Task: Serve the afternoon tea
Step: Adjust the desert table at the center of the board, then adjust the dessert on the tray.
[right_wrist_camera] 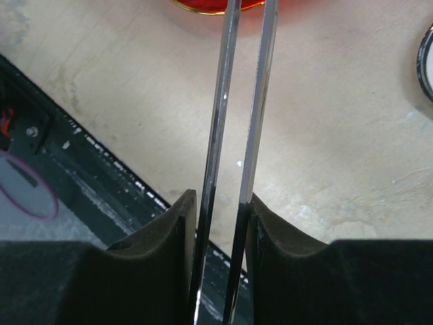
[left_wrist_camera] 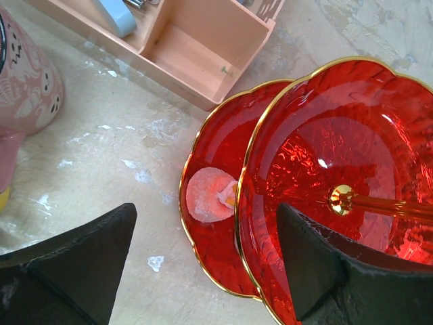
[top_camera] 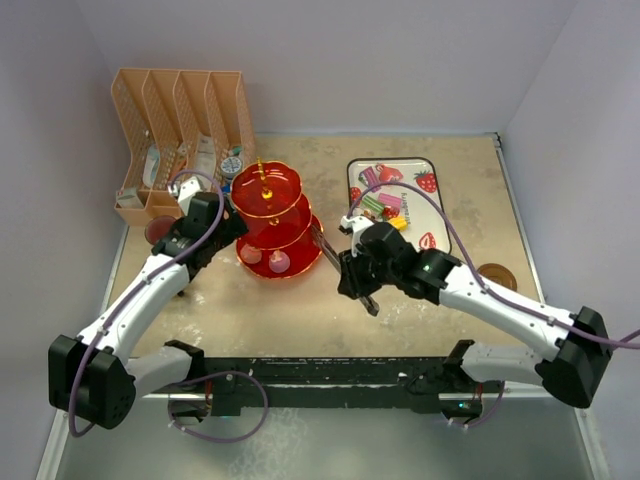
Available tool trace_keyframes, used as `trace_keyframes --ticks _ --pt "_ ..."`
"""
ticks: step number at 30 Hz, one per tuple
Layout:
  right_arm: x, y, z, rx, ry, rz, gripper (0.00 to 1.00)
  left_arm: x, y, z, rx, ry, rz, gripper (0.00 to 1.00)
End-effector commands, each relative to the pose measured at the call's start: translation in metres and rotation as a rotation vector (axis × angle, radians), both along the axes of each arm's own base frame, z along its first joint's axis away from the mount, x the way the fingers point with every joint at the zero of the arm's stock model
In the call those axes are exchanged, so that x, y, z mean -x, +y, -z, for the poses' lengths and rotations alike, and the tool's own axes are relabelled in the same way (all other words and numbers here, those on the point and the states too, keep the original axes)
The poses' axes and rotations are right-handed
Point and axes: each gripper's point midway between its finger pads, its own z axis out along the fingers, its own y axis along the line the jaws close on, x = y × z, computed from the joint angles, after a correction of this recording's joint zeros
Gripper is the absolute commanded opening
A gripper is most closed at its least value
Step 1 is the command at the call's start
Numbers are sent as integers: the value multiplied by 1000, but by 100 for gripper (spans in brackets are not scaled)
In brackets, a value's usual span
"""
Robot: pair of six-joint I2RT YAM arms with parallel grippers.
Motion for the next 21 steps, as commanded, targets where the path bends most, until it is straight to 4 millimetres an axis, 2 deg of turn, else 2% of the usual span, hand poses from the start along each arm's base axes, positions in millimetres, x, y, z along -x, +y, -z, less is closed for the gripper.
trace_keyframes --ticks 1,6,9,14,21 --pt "23 8 -26 -111 -6 -46 34 -3 7 -14 -23 -46 -27 82" --pt "49 8 -32 -153 19 -116 34 -3 9 -16 -33 -44 -37 82" --pt "54 2 -32 -146 16 -111 34 0 15 -18 -49 -45 -60 82" --pt "43 -30 -27 -70 -22 60 32 11 27 -28 -74 -58 -100 83" --pt "0 -72 -54 -40 -190 343 33 28 39 -46 -88 -83 -124 83"
